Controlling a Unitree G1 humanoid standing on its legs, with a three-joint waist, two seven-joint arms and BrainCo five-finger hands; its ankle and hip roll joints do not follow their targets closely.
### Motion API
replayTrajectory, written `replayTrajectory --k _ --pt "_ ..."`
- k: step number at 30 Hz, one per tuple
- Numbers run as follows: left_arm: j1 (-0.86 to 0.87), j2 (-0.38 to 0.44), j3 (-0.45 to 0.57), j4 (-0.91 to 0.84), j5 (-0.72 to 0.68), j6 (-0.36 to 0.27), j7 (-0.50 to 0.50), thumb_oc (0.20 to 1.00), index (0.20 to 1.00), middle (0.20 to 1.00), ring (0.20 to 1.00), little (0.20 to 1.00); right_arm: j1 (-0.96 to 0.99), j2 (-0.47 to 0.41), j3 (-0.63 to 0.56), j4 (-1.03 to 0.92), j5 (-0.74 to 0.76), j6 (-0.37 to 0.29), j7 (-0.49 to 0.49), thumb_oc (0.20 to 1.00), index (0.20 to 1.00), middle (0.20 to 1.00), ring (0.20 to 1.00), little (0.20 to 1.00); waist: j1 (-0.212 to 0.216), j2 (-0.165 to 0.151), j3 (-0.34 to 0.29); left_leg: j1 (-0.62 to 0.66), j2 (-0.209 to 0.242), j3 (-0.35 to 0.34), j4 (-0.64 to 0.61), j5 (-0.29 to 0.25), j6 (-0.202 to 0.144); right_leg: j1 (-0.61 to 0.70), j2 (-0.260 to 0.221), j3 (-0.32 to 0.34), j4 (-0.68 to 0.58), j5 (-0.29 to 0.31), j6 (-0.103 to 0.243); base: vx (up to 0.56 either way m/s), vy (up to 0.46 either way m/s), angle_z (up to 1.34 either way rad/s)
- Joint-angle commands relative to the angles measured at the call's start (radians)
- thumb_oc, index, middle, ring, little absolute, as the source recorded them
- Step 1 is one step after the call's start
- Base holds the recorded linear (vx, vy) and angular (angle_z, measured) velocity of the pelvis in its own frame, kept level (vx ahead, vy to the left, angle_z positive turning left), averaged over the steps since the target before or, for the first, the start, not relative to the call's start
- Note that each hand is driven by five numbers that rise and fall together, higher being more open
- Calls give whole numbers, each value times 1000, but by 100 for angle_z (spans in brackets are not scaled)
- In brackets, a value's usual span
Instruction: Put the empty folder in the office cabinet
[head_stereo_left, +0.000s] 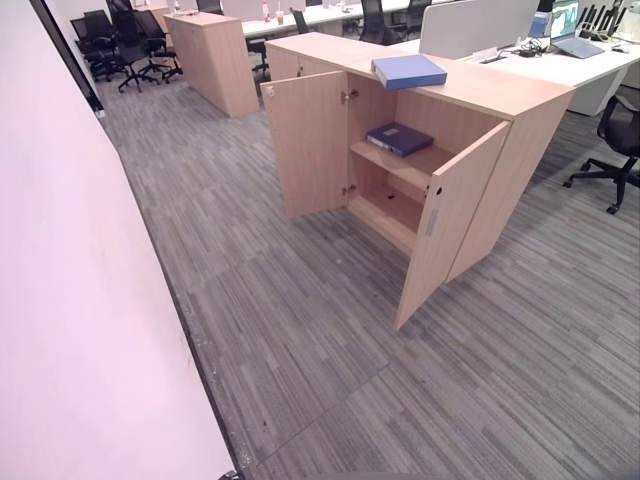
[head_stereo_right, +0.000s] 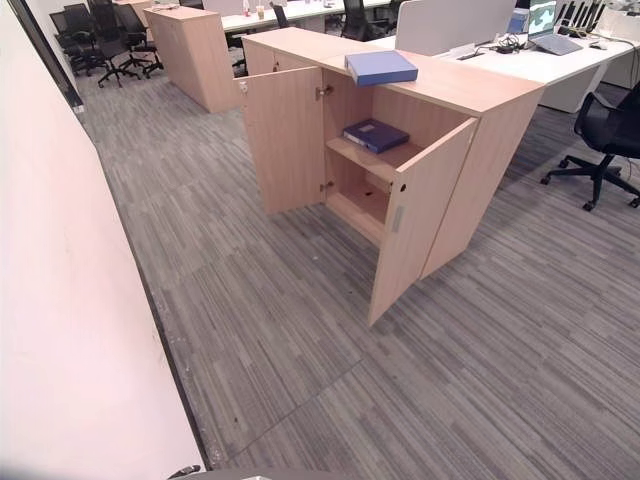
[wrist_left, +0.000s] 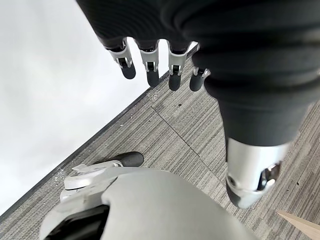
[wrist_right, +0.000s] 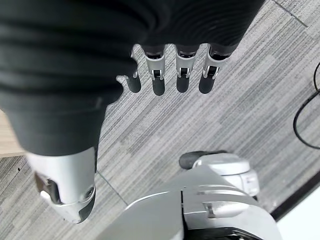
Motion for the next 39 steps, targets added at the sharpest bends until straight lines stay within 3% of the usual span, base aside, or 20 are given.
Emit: replayTrajectory --k 1,21,26,39 --pt "-42 -6 16 22 -18 -27 9 1000 1000 1000 1000 1000 -52 -7 12 36 40 -23 -7 1000 1000 1000 1000 1000 -14 -30 2 -27 -35 -15 -40 1 13 17 -16 -1 -28 -32 80 0 0 0" --pt "-38 -4 33 29 -35 -24 8 1000 1000 1000 1000 1000 -59 -7 25 32 24 -19 -4 1000 1000 1000 1000 1000 -12 -34 15 -33 -34 -21 -40 0 10 15 -13 -15 -39 -29 80 0 0 0" --pt "-41 1 30 20 -2 -30 52 1000 1000 1000 1000 1000 -60 -3 30 28 20 -23 -19 1000 1000 1000 1000 1000 -7 -35 11 -28 -36 -24 -40 -3 8 26 -14 -21 -46 -31 79 0 0 0" --pt "-38 -12 6 25 10 -26 19 1000 1000 1000 1000 1000 -55 -6 35 29 12 -24 -14 1000 1000 1000 1000 1000 -12 -34 10 -17 -36 -18 -40 -10 6 38 -12 -21 -56 -30 79 0 0 0"
